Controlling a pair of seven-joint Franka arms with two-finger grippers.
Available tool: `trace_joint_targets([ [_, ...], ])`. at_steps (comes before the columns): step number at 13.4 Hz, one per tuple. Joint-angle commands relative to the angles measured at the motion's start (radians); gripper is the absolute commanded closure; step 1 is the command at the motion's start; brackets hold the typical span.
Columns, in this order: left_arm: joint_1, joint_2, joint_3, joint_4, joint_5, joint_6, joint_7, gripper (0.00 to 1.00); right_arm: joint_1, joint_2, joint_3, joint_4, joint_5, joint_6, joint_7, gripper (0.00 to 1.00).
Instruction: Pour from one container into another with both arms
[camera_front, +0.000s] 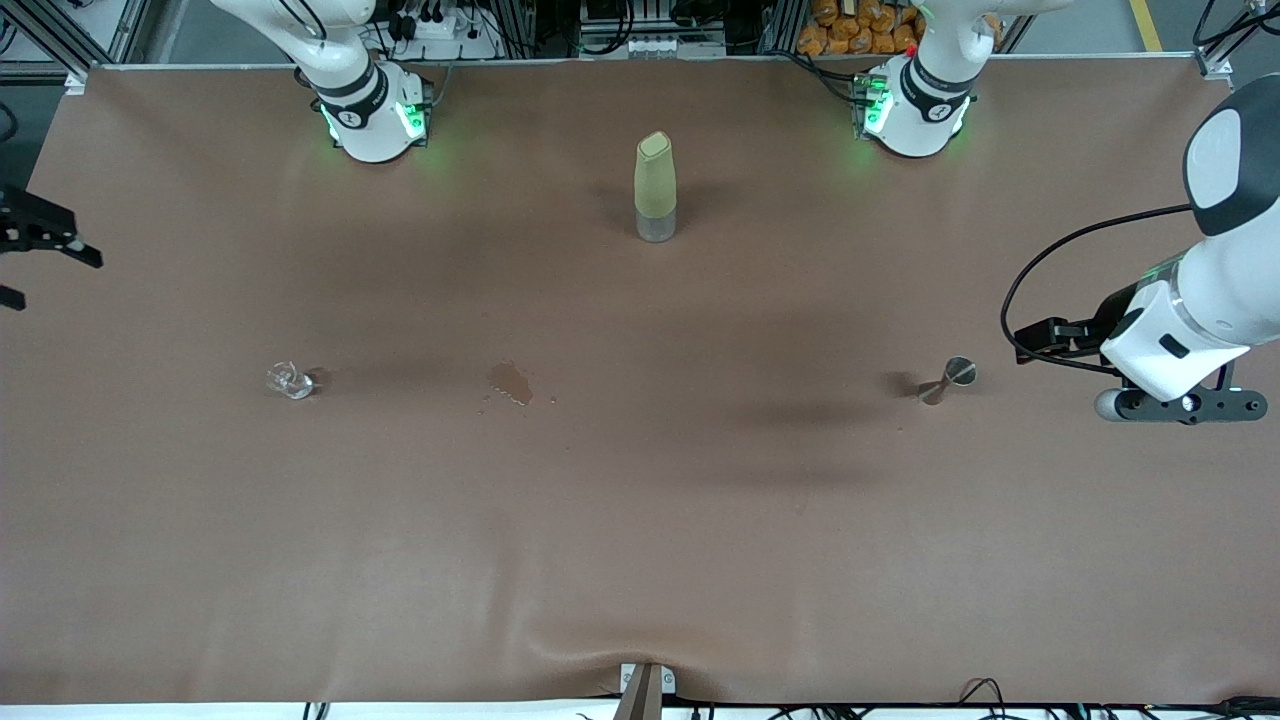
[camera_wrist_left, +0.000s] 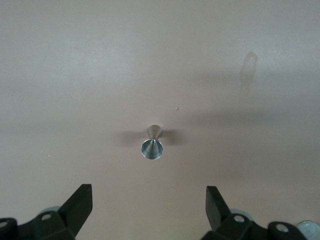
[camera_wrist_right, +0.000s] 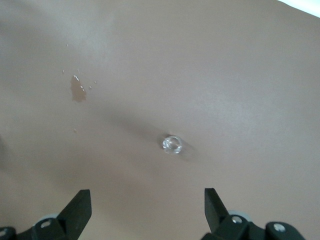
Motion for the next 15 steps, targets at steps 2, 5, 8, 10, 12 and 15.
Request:
trace_joint_targets([
  [2,-0.007,-0.008,-0.003,0.0,0.015,-0.013,0.002,0.0,-0.159,-0.003,0.009,-0.107,0.187,0.031,-0.284,0.0],
  [5,-0.008,-0.004,-0.009,-0.002,0.015,-0.013,0.002,0.0,-0.227,0.036,0.009,-0.127,0.249,0.05,-0.496,0.0],
  [8,-0.008,-0.004,-0.011,-0.002,0.015,-0.013,0.004,0.0,-0.267,0.084,0.009,-0.124,0.267,0.068,-0.66,0.0],
  [10,-0.005,-0.004,-0.011,-0.002,0.015,-0.013,0.005,0.0,-0.308,0.121,0.009,-0.127,0.298,0.058,-0.723,0.0],
  [12,-0.005,-0.002,-0.011,-0.002,0.015,-0.013,0.007,0.0,-0.342,0.171,0.009,-0.133,0.388,0.022,-0.804,0.0],
  [15,-0.005,-0.002,-0.011,-0.003,0.015,-0.013,0.028,0.0,-0.386,0.295,0.009,-0.133,0.497,0.007,-1.031,0.0],
])
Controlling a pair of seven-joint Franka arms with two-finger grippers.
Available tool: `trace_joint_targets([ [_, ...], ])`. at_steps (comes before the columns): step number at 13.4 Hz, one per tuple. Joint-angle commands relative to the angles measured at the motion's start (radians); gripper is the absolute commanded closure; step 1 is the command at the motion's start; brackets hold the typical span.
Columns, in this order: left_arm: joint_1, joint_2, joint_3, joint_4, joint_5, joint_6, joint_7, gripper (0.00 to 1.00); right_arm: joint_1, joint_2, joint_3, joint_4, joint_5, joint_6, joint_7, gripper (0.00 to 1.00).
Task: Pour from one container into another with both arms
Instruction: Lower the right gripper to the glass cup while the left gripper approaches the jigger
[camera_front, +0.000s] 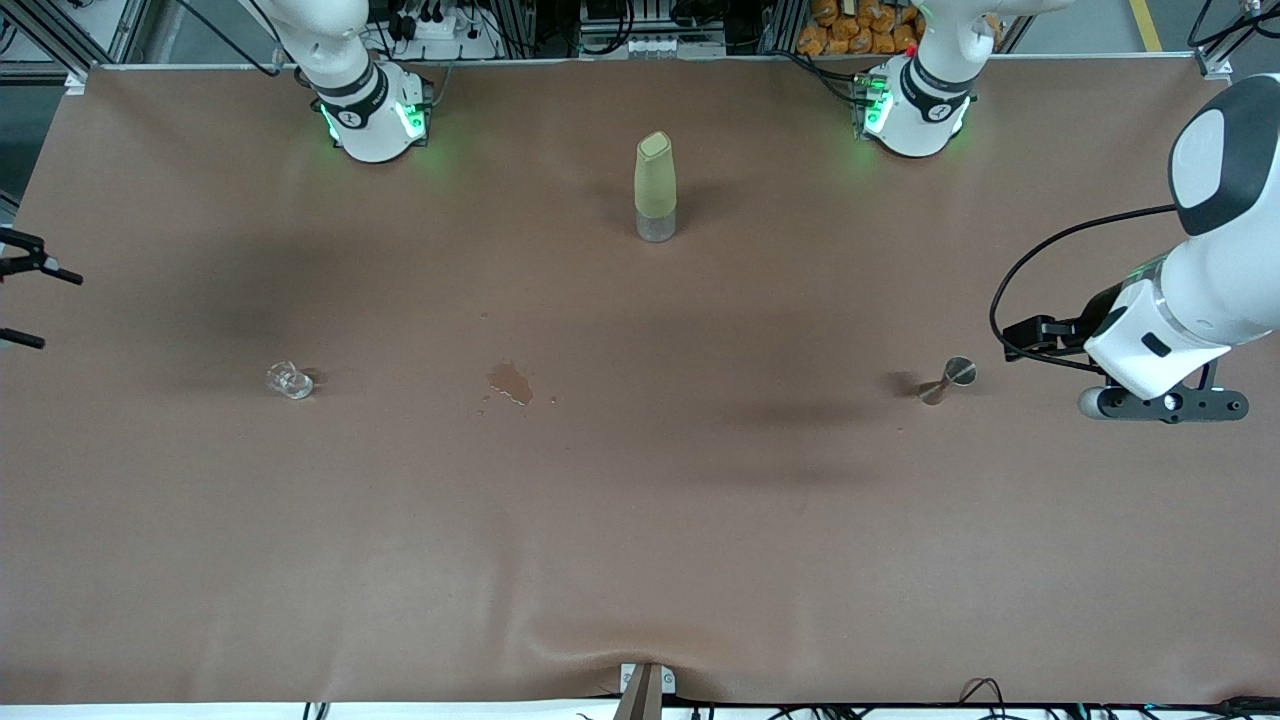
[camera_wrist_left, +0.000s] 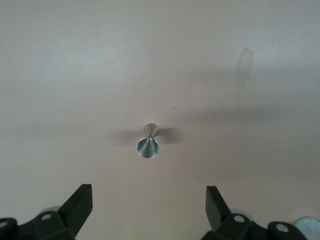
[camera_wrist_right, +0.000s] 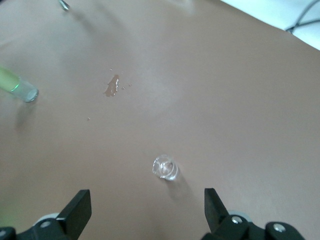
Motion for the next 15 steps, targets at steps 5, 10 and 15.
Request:
trace_joint_targets([
  [5,0.041,-0.003,-0.002,0.004,-0.048,-0.011,0.227,0.0,-0.081,0.23,0.017,0.015,0.185,-0.12,-0.346,0.0],
  [10,0.18,0.033,-0.002,0.002,-0.279,-0.003,0.672,0.0,-0.079,0.391,0.017,0.017,0.279,-0.072,-0.476,0.0],
  [15,0.312,0.079,-0.002,-0.094,-0.495,0.0,1.004,0.0,-0.079,0.5,0.019,0.018,0.368,-0.074,-0.646,0.0],
])
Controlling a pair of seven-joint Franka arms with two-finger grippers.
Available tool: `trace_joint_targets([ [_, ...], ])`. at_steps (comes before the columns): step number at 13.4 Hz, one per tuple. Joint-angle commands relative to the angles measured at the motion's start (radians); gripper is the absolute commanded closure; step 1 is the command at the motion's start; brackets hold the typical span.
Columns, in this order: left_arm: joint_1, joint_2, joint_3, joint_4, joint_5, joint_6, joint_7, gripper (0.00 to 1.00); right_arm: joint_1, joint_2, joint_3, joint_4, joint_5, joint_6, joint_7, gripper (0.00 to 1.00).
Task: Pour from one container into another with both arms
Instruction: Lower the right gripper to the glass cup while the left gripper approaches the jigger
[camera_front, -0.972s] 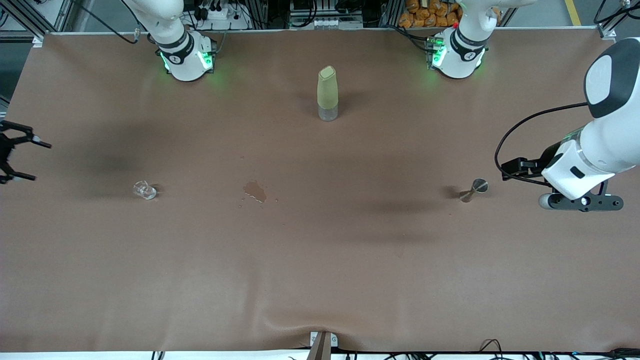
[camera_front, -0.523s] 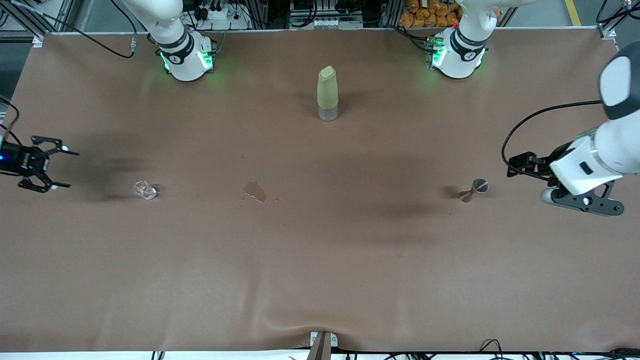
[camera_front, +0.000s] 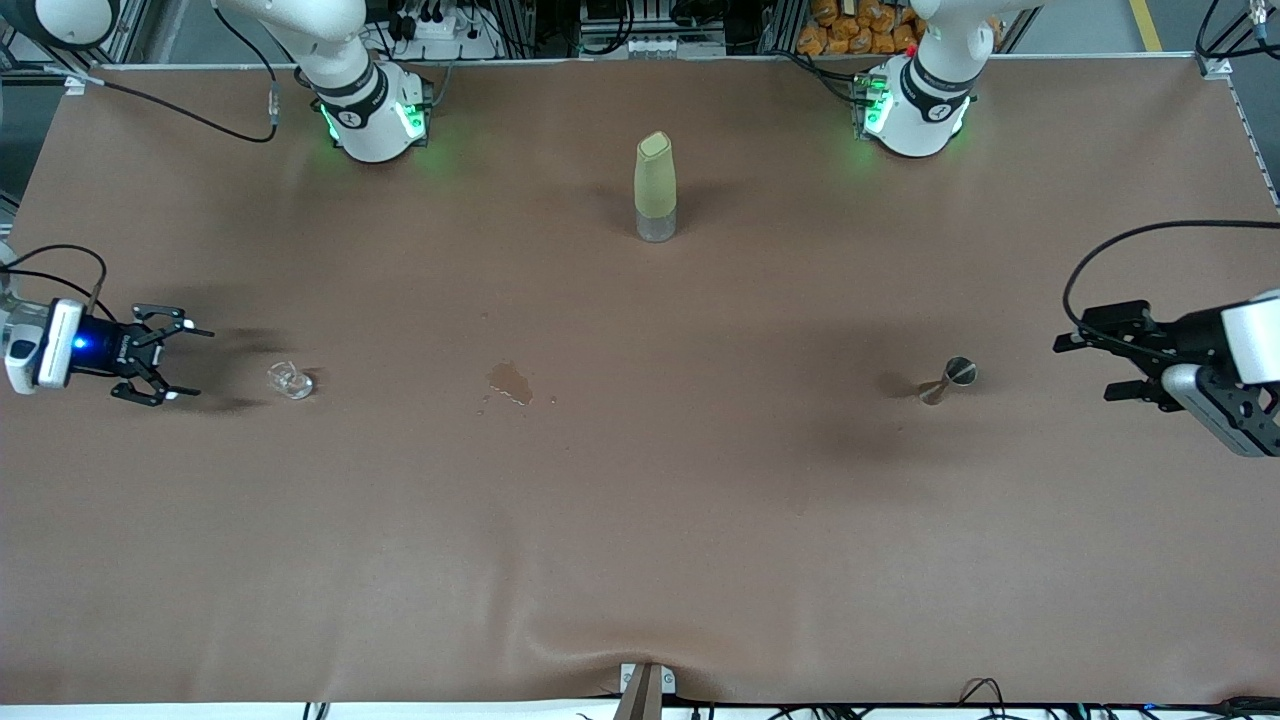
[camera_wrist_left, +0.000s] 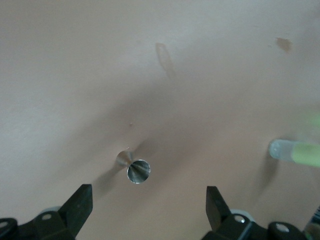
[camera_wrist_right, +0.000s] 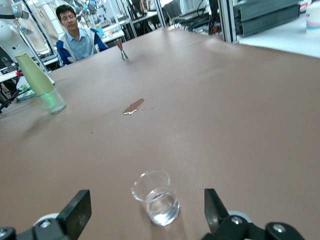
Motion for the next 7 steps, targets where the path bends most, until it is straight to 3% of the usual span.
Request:
trace_joint_targets([
  [1,0.059,0.019,-0.01,-0.07,-0.102,0.005,0.189,0.0,-0.019,0.077,0.014,0.023,0.066,-0.011,-0.101,0.0],
  [7,0.139,0.053,-0.01,-0.225,-0.222,0.046,0.538,0.0,-0.014,0.155,0.017,0.027,0.15,-0.044,-0.193,0.0],
])
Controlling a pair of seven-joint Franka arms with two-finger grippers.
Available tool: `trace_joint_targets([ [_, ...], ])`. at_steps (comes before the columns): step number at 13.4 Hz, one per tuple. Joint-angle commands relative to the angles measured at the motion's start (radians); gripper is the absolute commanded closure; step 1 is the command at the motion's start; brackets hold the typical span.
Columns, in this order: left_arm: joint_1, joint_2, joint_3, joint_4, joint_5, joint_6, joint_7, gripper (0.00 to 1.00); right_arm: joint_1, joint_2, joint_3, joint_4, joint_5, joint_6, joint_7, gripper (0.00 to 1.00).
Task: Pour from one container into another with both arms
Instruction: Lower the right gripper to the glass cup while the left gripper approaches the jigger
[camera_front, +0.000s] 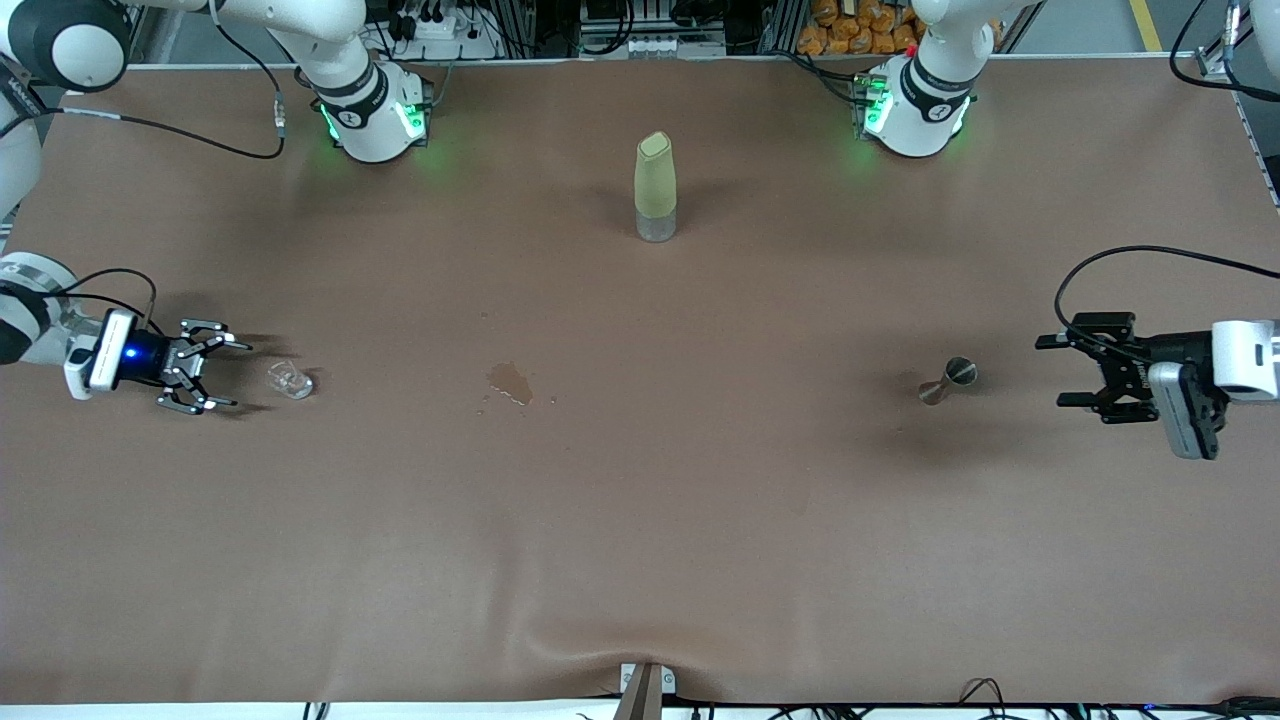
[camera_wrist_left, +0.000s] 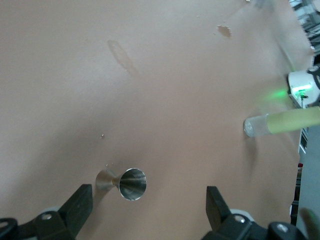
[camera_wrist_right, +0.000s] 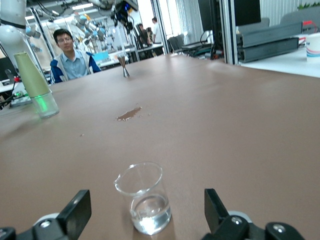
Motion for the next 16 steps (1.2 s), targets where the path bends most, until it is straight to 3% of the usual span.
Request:
trace_joint_targets([
  [1,0.051,-0.016,-0.01,-0.085,-0.059,0.031,0.21,0.0,-0.014,0.037,0.016,0.027,0.051,-0.018,-0.031,0.0],
  [5,0.126,0.024,-0.01,-0.199,-0.14,0.069,0.564,0.0,-0.009,0.08,0.021,0.03,0.07,-0.021,-0.072,0.0],
  [9,0.163,0.144,-0.01,-0.205,-0.241,0.061,0.866,0.0,0.018,0.1,0.025,0.032,0.102,-0.019,-0.112,0.0],
  [16,0.192,0.27,-0.011,-0.202,-0.335,0.061,1.106,0.0,0.023,0.123,0.03,0.032,0.11,-0.022,-0.129,0.0],
])
